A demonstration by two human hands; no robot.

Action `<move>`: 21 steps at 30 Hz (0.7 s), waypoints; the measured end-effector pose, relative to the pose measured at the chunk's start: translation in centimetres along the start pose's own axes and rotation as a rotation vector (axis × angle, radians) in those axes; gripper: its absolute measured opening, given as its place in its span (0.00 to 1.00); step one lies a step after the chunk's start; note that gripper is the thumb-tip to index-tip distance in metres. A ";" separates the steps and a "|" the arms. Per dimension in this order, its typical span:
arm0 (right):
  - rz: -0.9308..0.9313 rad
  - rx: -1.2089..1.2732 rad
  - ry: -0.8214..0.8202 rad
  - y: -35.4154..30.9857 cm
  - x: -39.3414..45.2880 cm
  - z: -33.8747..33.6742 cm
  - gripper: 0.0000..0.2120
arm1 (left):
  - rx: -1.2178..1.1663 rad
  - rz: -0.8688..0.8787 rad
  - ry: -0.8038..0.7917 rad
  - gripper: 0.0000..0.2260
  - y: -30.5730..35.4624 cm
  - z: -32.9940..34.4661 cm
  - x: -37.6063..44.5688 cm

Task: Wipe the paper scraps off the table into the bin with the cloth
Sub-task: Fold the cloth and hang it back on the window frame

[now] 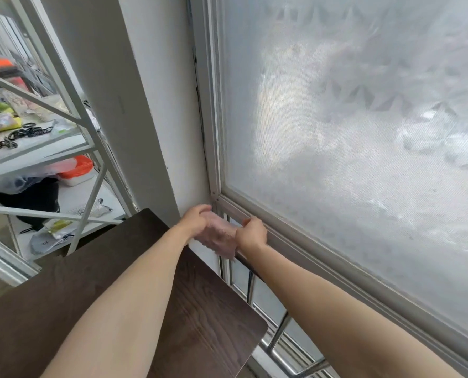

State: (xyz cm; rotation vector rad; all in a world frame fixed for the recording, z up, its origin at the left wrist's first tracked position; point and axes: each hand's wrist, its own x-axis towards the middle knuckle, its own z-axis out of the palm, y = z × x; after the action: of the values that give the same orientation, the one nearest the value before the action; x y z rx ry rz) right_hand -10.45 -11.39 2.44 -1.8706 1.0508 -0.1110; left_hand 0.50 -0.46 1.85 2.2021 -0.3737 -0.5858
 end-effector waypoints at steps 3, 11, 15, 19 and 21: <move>-0.149 -0.245 -0.043 0.2 -0.1 0.7 0.15 | 0.254 0.065 0.031 0.20 -0.6 0.7 1.1; -0.387 -0.610 -0.069 0.8 -1.2 0.8 0.14 | 0.514 0.285 0.293 0.11 -1.9 2.0 -0.2; -0.433 -0.725 -0.099 0.5 -1.4 0.3 0.15 | 0.523 0.286 0.204 0.15 -2.4 2.1 -0.5; -0.453 -0.756 -0.089 -0.3 -1.9 0.1 0.15 | 0.521 0.286 0.143 0.20 -2.5 1.6 -1.9; -0.462 -0.726 -0.107 -0.9 -2.2 0.4 0.15 | 0.457 0.280 0.141 0.21 -2.9 0.9 -2.9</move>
State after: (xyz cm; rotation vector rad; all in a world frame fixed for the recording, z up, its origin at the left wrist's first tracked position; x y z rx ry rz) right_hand -11.12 -9.41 3.69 -2.7220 0.5958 0.1221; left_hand -2.25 2.08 -0.10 2.5411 -0.7880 -0.2010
